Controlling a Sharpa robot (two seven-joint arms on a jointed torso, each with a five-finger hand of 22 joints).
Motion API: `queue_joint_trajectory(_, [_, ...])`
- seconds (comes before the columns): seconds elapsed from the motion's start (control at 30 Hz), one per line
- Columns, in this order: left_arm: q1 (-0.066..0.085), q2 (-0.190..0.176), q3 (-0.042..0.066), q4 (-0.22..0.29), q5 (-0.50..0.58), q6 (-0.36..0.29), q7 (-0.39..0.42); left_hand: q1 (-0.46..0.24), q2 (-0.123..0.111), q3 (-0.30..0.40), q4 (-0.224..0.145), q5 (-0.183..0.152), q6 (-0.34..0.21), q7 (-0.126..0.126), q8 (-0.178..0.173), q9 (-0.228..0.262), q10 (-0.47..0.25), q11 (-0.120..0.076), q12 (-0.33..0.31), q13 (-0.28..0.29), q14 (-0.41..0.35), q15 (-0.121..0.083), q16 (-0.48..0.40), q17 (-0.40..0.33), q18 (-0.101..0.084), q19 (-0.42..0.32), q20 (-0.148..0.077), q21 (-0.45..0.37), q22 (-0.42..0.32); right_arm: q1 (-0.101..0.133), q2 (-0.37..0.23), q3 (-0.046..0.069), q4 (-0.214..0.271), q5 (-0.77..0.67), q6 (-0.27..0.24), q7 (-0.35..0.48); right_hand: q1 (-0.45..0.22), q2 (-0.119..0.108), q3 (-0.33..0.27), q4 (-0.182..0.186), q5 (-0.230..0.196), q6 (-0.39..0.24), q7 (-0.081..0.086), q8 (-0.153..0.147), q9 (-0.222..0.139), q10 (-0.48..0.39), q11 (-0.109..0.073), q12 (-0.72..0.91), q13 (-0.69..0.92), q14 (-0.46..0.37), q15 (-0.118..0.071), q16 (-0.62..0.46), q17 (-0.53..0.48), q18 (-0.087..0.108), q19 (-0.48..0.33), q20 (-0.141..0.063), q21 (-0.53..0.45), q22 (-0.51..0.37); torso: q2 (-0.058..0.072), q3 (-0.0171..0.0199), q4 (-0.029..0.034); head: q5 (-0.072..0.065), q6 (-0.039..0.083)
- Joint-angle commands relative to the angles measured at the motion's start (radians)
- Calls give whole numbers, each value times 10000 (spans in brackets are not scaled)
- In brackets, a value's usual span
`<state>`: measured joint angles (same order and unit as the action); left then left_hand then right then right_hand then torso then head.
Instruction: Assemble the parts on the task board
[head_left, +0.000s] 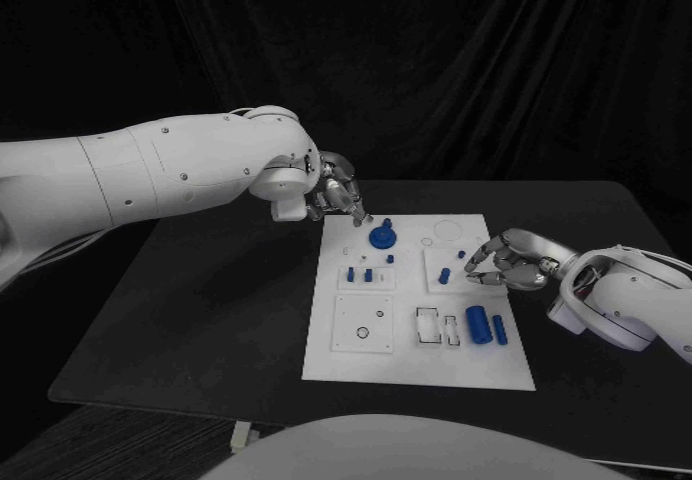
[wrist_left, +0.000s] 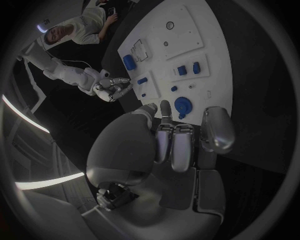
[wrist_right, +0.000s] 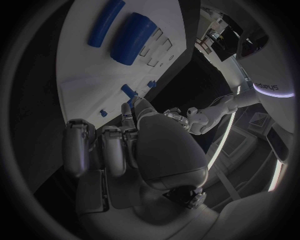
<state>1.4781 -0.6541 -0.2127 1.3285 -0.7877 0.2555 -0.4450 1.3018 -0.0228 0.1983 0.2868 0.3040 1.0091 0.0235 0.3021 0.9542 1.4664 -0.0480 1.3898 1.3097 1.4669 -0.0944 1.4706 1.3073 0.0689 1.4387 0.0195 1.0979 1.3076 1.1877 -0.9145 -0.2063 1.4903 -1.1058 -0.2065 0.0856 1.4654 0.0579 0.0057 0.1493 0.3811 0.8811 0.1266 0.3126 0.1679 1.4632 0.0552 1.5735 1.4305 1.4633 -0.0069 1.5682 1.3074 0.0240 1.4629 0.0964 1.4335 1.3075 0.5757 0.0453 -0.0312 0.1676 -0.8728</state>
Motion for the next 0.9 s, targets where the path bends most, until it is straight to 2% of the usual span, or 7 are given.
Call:
queue_joint_trajectory(0.03, [-99, -17, 5, 52, 11, -222, 640, 218, -47, 106, 4, -5, -102, 58, -233, -348, 190, 79, -10, 1313, 729, 49, 21, 2060, 126, -108, 39, -51, 1546, -20, -30, 6, 51, -7, -324, 270, -114, 0, 2, 80, -121, 76, 3, 3, 9, 1076, -23, -27, 1403, 1075, -28, 26, 2634, 127, 208, 44, 77, 2148, 8, -5, 12, -20, 2])
queue_joint_trajectory(0.07, [-132, -23, 5, 53, -14, -236, 675, 337, -75, 163, 6, 6, -95, 114, -405, -691, 191, 101, 15, 1325, 727, 76, 45, 2071, 123, -120, 65, -24, 1548, -20, -36, 6, 59, 2, -339, 289, -124, 4, -4, 92, -154, 84, 0, 7, 11, 1076, -24, -27, 1403, 1075, -30, 26, 2634, 123, 220, 42, 93, 2154, 10, -5, 14, -36, 2])
queue_joint_trajectory(0.27, [-389, -89, 5, 31, -101, -237, 804, 479, -88, 236, 20, 26, -1, 194, -718, -1446, 237, 154, 146, 1400, 771, 131, 214, 2163, 106, -95, 101, 158, 1579, -20, -84, 6, 114, 87, -476, 457, -265, 21, -89, 236, -519, 116, -17, 20, 17, 1076, -40, -27, 1403, 1075, -44, 26, 2634, 108, 262, 28, 143, 2174, -14, -4, 8, -104, 2])
queue_joint_trajectory(0.43, [-539, -103, 5, -28, -150, -157, 642, -79, 42, 75, 54, -228, 362, 259, -1190, -2547, 275, 214, 246, 1447, 796, 184, 312, 2209, 93, -75, 162, 322, 1598, -20, -148, 6, 169, 260, -647, 660, -478, 43, -233, 460, -1020, 192, -49, 54, 33, 1076, -66, -27, 1403, 1075, -66, 26, 2634, 66, 373, 9, 296, 2231, -18, 1, -3, -156, 2])
queue_joint_trajectory(0.6, [-679, -76, 4, -115, -330, -157, 505, -916, 221, -275, 72, -804, 782, 202, -1120, -2910, 341, 189, 386, 1534, 828, 169, 409, 2260, 84, -53, 162, 443, 1617, -20, -146, 6, 169, 369, -732, 816, -939, 135, -508, 933, -1832, 285, -81, 87, 49, 1076, -96, -27, 1403, 1075, -95, 26, 2634, 25, 478, -21, 444, 2286, -6, -1, -2, -180, 2])
queue_joint_trajectory(0.73, [-799, -19, 4, -199, -508, -79, 306, -1132, 277, -397, 55, -904, 968, 138, -991, -2975, 411, 143, 530, 1636, 868, 139, 522, 2328, 63, -6, 137, 602, 1650, -21, -117, 5, 145, 535, -745, 915, -1152, 248, -602, 1170, -1927, 316, -93, 95, 54, 1076, -109, -27, 1403, 1075, -107, 26, 2634, 10, 516, -33, 499, 2306, -8, -10, 0, -166, 2])
queue_joint_trajectory(0.9, [-940, 71, 4, -280, -701, -45, 77, -1016, 191, -438, 14, -780, 1018, 91, -895, -2998, 462, 97, 635, 1711, 888, 100, 577, 2360, 61, 10, 104, 648, 1655, -26, -77, 5, 118, 612, -688, 936, -1044, 290, -583, 1140, -1746, 303, -117, 86, 53, 1076, -128, -27, 1403, 1075, -123, 26, 2634, 10, 519, -48, 503, 2307, -11, -12, 5, -159, 2])
